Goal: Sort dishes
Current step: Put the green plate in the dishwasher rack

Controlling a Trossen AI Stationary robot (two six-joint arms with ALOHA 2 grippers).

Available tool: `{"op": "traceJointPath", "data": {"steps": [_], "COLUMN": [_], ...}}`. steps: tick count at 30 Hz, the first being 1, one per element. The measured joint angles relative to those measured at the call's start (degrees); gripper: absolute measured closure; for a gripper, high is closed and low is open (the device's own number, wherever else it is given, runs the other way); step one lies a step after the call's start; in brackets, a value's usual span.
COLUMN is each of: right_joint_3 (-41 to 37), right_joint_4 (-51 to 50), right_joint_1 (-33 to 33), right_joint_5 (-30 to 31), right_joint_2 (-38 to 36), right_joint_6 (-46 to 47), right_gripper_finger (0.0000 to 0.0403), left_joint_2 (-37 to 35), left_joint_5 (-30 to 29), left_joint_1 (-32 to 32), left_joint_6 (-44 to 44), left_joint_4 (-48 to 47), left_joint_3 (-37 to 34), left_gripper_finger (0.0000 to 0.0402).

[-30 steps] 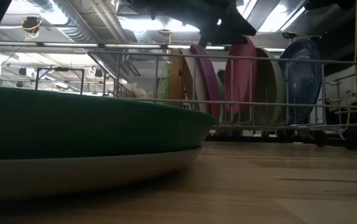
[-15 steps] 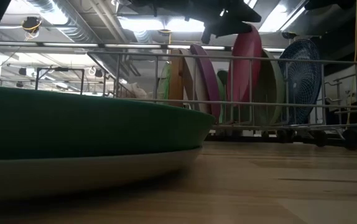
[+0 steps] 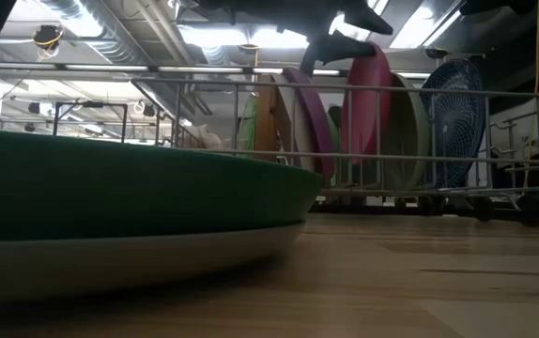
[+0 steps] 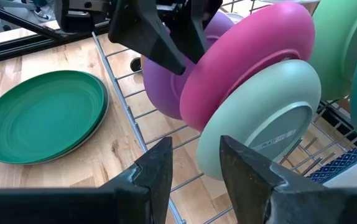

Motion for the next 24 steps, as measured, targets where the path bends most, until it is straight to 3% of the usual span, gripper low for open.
{"op": "traceJointPath", "data": {"steps": [5, 18, 24], "right_joint_3": [0.0, 0.0, 0.0], "right_joint_4": [0.1, 0.7, 2.0], "right_joint_1": [0.0, 0.0, 0.0], "right_joint_5": [0.0, 0.0, 0.0], "right_joint_2": [0.0, 0.0, 0.0], "right_joint_6": [0.0, 0.0, 0.0], "right_gripper_finger": [0.0267, 0.0267, 0.0267], "left_joint_2": [0.0, 0.0, 0.0], "left_joint_5": [0.0, 0.0, -4.0], "left_joint_1": [0.0, -0.3, 0.7], "left_joint_6": [-2.9, 4.2, 3.2], "left_joint_4": [-3.5, -5.3, -5.0], "left_joint_3": [0.0, 0.0, 0.0], "left_gripper_finger": [0.0243, 0.0243, 0.0243]}}
